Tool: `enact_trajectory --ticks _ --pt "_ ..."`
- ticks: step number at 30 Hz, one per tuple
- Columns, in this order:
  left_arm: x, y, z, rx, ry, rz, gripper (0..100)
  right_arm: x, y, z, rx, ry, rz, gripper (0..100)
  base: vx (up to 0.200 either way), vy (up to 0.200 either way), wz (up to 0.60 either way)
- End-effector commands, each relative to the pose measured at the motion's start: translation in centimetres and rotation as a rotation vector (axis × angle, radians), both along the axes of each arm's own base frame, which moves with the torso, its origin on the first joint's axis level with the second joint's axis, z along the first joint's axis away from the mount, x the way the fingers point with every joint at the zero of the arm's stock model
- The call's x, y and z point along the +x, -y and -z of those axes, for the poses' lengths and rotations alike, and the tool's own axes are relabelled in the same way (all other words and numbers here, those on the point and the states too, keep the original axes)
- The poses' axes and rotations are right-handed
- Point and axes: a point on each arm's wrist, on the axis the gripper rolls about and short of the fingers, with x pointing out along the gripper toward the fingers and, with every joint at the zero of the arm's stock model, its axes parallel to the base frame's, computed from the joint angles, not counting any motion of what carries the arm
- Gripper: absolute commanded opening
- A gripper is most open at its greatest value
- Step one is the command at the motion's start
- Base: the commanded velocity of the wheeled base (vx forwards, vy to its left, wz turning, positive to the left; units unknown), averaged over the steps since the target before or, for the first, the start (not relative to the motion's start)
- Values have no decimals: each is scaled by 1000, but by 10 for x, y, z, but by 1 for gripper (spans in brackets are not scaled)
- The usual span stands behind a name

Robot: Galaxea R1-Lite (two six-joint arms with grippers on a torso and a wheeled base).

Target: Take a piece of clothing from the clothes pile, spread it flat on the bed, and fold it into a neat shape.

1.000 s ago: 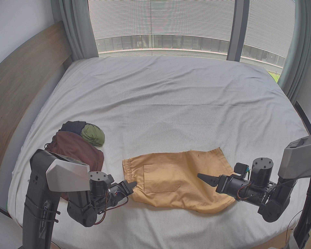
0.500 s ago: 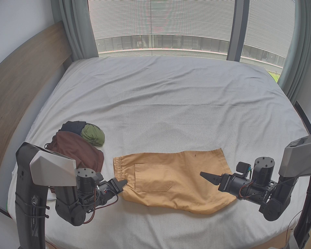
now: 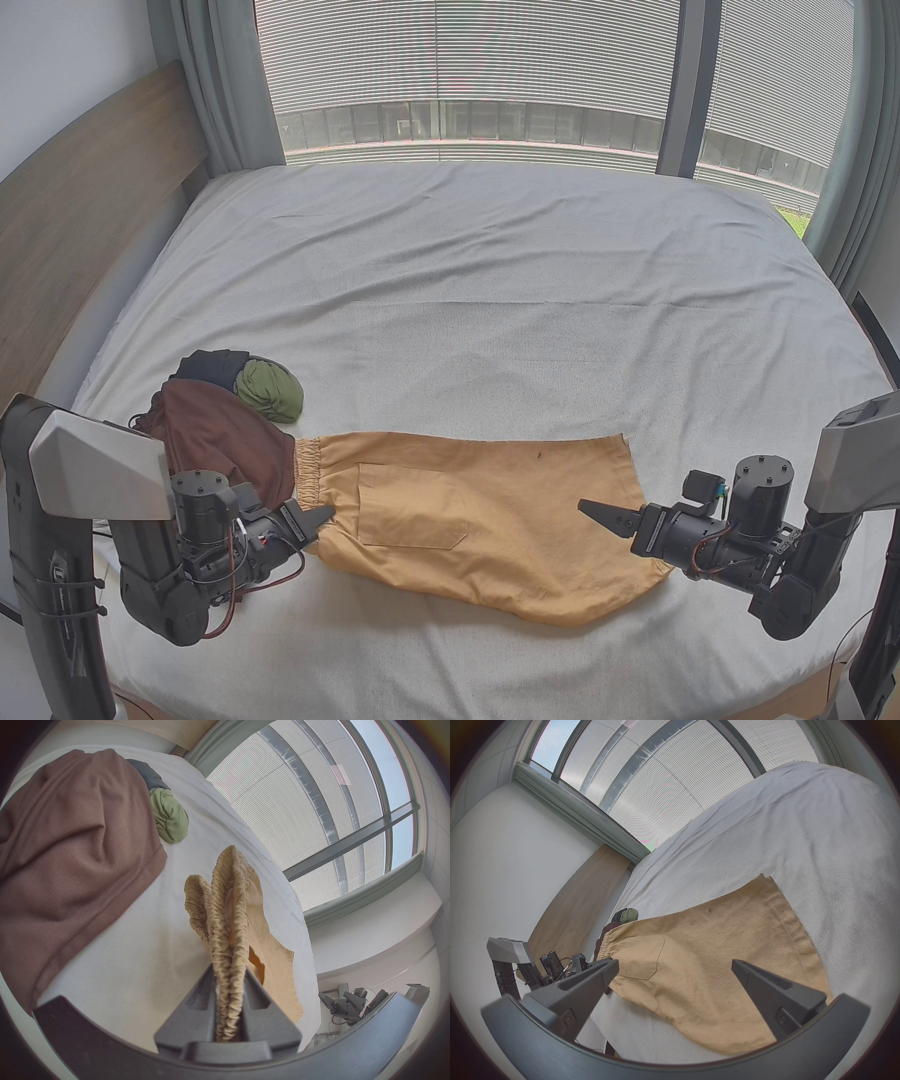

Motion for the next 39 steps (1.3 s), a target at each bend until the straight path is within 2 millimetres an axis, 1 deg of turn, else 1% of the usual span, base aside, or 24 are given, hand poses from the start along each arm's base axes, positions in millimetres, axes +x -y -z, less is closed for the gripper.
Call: enact_trajectory --ticks 1,5,12,16,21,25,28,31,32,33,34,36,37,39 --pt "-4 -11 -4 10 4 -14 0 0 -1 1 -1 -2 -3 100 0 0 0" --pt "-3 -16 -4 12 4 -23 0 0 -1 1 -1 -2 -3 100 0 0 0" --pt "-4 -19 -7 11 7 -29 0 0 -1 1 -1 -3 -4 100 0 0 0" --pt "-8 -28 -7 3 -7 -18 0 -1 -1 1 -2 -4 -4 100 0 0 0" --pt "-16 -50 -10 23 3 12 0 -1 -1 1 -2 -4 -6 100 0 0 0" --pt "-17 -55 -11 37 7 2 0 -1 -2 1 -2 -4 -9 100 0 0 0" --pt "-17 -55 -15 34 20 5 0 -1 -2 1 -1 -3 -9 100 0 0 0" --pt "-17 -48 -22 29 48 26 0 -1 -2 1 -1 -3 -9 100 0 0 0" --pt "-17 -42 -24 26 56 44 0 -1 -2 0 -1 -3 -7 100 0 0 0" --pt "-17 -42 -24 26 56 44 0 -1 -2 0 -1 -3 -7 100 0 0 0" --pt "-18 -34 -29 21 73 71 0 -1 -2 0 -1 -2 -7 100 0 0 0" --pt "-20 -24 -34 18 91 103 0 -1 -1 0 0 0 -4 100 0 0 0" --pt "-20 -23 -34 17 94 106 0 -1 -1 -1 1 1 -4 100 0 0 0" --pt "-19 -11 -37 12 109 140 0 -1 1 -1 2 2 0 100 0 0 0"
